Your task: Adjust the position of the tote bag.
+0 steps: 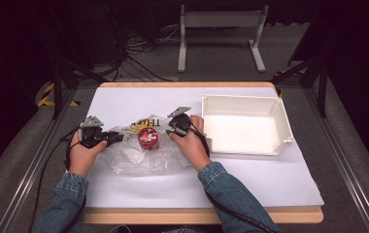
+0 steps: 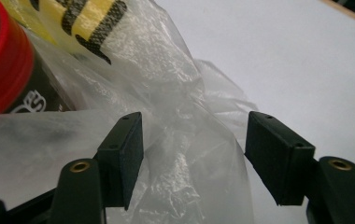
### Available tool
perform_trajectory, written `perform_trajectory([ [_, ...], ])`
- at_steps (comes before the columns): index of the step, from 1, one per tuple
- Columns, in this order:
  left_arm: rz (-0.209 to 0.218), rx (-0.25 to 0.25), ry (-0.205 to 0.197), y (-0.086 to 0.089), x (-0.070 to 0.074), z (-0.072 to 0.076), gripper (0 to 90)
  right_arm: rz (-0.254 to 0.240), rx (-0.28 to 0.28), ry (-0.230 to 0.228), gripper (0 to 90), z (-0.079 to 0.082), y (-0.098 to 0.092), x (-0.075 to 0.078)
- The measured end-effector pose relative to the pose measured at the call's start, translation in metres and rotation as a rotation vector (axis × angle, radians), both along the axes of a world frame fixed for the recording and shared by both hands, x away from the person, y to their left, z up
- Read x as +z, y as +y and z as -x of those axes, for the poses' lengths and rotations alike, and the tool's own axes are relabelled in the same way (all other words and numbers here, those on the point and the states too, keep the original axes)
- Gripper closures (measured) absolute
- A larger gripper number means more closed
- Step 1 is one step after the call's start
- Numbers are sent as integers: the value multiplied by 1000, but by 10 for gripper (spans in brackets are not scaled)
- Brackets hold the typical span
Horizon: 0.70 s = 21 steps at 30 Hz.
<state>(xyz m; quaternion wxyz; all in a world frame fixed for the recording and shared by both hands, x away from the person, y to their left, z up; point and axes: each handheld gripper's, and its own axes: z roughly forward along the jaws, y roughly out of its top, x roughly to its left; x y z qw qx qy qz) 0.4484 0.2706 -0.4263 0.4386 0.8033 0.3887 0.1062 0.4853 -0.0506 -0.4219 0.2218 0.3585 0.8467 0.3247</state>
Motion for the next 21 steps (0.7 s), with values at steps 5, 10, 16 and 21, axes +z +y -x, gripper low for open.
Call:
perform_trajectory([
  [5, 47, -35, -70, -1, 18, 8, 509, -66, -4, -52, 332, 4, -4, 10],
  [10, 70, -71, -89, -3, 31, 14, 375, -121, -1, -81, 305, 7, -8, 21],
  [16, 71, -98, -98, -9, 38, 18, 321, -204, 23, -115, 284, 14, -14, 38],
  [21, 59, -93, -93, -11, 37, 16, 343, -270, 92, -143, 385, 29, -16, 60],
])
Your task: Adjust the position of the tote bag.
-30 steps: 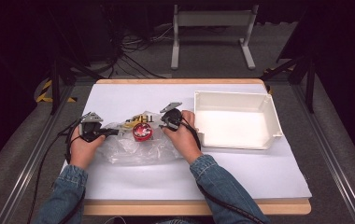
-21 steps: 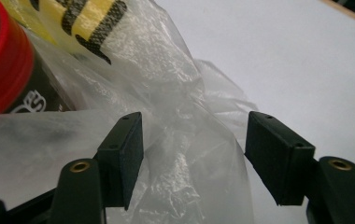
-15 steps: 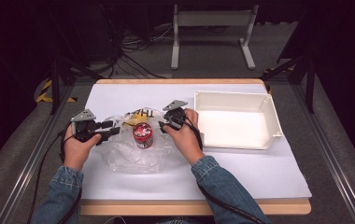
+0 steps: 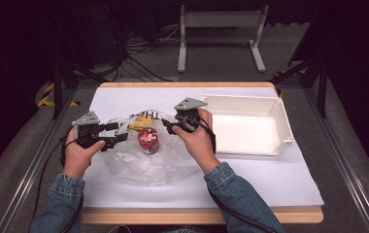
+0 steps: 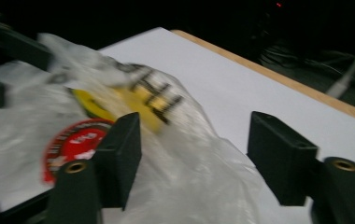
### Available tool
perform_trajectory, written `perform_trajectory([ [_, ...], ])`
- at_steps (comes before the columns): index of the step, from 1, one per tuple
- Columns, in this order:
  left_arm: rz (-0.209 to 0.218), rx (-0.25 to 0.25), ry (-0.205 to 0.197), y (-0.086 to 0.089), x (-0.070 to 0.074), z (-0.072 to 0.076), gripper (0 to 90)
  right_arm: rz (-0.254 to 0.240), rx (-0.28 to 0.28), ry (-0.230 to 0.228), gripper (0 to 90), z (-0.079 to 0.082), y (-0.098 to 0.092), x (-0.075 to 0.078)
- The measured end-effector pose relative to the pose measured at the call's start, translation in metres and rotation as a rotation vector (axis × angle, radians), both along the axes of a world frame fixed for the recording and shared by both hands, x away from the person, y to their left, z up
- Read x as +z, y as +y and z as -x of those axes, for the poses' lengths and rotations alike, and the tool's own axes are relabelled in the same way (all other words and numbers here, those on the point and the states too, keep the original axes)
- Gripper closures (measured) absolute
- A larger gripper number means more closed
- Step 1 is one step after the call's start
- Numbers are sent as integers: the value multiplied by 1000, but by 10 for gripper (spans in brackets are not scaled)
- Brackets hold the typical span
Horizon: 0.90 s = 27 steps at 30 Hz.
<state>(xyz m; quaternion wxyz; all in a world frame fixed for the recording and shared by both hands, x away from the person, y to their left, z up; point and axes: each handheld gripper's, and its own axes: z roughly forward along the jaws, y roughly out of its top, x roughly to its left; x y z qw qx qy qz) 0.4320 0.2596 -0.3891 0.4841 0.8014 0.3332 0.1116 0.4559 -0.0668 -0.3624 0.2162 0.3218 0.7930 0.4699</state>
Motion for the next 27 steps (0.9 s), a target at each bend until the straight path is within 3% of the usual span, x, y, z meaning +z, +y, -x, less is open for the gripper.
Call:
perform_trajectory([
  [3, 4, 9, 7, 0, -2, -1, 361, -16, 103, -7, 598, 18, 4, 15],
  [5, 0, 14, 9, 0, -2, -2, 363, -26, 188, 29, 703, 31, 10, 20],
  [8, 4, 15, 7, -2, -3, -2, 370, 0, 291, 83, 790, 47, 23, 17],
  [10, 2, 13, 12, -2, -3, -2, 372, 12, 313, 105, 810, 50, 28, 12],
  [15, 1, 11, 9, -1, -4, -3, 378, 50, 307, 142, 837, 49, 31, 0],
  [21, 0, 17, 20, 0, -7, -5, 379, 117, 216, 135, 852, 39, 22, -8],
  [24, -1, 25, 28, 1, -10, -6, 379, 129, 170, 161, 823, 34, 15, -16],
  [27, 1, 36, 41, 2, -13, -7, 379, 137, 175, 208, 803, 32, 13, -28],
])
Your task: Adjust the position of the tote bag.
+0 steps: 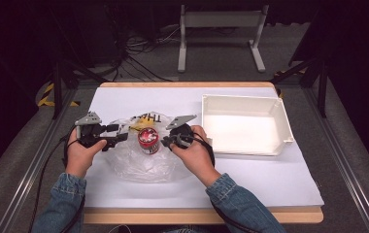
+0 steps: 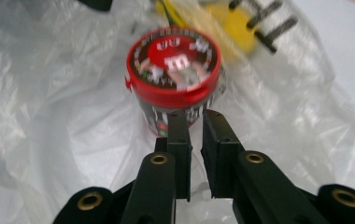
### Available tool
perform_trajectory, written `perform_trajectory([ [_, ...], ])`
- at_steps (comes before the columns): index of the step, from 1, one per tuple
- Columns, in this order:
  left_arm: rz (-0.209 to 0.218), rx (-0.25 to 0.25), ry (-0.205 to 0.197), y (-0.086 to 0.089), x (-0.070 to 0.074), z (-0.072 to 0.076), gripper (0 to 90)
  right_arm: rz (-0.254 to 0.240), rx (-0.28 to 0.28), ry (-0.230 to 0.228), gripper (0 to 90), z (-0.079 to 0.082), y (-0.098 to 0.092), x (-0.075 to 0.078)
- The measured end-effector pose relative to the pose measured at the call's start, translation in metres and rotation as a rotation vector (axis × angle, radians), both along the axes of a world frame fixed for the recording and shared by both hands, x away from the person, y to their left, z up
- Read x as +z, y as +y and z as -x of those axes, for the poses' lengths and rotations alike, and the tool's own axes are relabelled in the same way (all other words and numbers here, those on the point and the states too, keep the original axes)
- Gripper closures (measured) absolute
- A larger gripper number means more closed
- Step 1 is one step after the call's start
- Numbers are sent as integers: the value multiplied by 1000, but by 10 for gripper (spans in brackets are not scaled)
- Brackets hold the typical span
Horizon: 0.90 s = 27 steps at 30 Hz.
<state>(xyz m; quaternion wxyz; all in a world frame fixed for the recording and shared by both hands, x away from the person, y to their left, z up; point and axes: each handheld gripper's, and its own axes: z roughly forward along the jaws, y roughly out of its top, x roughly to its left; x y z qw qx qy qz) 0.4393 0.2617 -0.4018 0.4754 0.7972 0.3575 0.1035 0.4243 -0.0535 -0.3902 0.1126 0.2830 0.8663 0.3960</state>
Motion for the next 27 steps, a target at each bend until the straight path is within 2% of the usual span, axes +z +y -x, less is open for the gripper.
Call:
perform_trajectory([
  [6, -1, 3, 3, 3, -3, -2, 379, 64, -14, 35, 798, -3, 0, -18],
  [8, 0, 5, 8, 3, -3, -2, 378, 71, -22, 39, 795, -3, 0, -20],
  [12, 3, 11, 16, 5, -6, -3, 375, 111, -66, 56, 762, -9, -5, -35],
  [16, 4, 8, 21, 5, -6, -3, 368, 142, -91, 62, 732, -11, -6, -42],
  [20, 10, 9, 22, 5, -6, -3, 349, 155, -137, 48, 572, -15, -8, -46],
  [21, 17, 6, 28, 5, -5, -2, 340, 150, -141, 40, 521, -15, -9, -45],
  [23, 16, -2, 13, 5, -4, -2, 327, 125, -143, 35, 416, -15, -10, -43],
  [26, 29, -8, 12, 5, -1, 0, 299, 99, -134, 22, 372, -14, -10, -40],
  [27, 31, -11, -1, 6, 1, 0, 299, 88, -129, 18, 359, -13, -10, -38],
])
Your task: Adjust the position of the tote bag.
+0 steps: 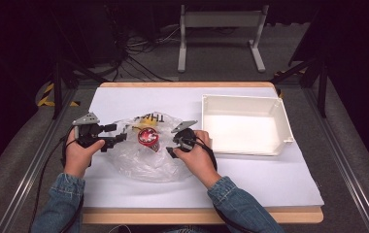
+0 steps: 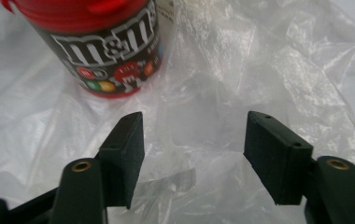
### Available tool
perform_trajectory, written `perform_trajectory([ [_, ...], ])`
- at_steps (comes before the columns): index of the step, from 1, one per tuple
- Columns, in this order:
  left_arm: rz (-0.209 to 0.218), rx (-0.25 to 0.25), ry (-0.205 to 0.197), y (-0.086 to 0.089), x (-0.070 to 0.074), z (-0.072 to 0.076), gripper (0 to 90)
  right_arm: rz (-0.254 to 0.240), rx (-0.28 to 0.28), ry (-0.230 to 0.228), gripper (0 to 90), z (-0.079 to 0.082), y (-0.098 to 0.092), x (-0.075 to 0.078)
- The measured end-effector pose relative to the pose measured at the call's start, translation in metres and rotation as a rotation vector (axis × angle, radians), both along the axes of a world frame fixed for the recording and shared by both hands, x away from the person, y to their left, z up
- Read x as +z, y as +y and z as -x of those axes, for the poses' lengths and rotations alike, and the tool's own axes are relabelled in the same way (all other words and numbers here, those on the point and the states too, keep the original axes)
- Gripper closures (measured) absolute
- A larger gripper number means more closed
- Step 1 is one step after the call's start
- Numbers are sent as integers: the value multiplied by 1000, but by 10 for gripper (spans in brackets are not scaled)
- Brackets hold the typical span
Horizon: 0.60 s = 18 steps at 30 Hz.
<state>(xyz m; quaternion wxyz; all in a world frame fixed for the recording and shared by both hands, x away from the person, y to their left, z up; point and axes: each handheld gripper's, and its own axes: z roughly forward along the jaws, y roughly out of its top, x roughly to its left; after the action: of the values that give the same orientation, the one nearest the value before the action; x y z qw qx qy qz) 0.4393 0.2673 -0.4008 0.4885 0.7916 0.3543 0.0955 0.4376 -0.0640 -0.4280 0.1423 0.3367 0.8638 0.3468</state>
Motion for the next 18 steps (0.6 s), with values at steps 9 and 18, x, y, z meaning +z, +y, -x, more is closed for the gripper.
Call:
perform_trajectory([
  [9, 36, -18, -42, 4, 17, 8, 237, -89, 46, -72, 259, 6, 2, 21],
  [18, 63, -40, -73, 8, 31, 16, 208, -175, 113, -103, 238, 8, 1, 42],
])
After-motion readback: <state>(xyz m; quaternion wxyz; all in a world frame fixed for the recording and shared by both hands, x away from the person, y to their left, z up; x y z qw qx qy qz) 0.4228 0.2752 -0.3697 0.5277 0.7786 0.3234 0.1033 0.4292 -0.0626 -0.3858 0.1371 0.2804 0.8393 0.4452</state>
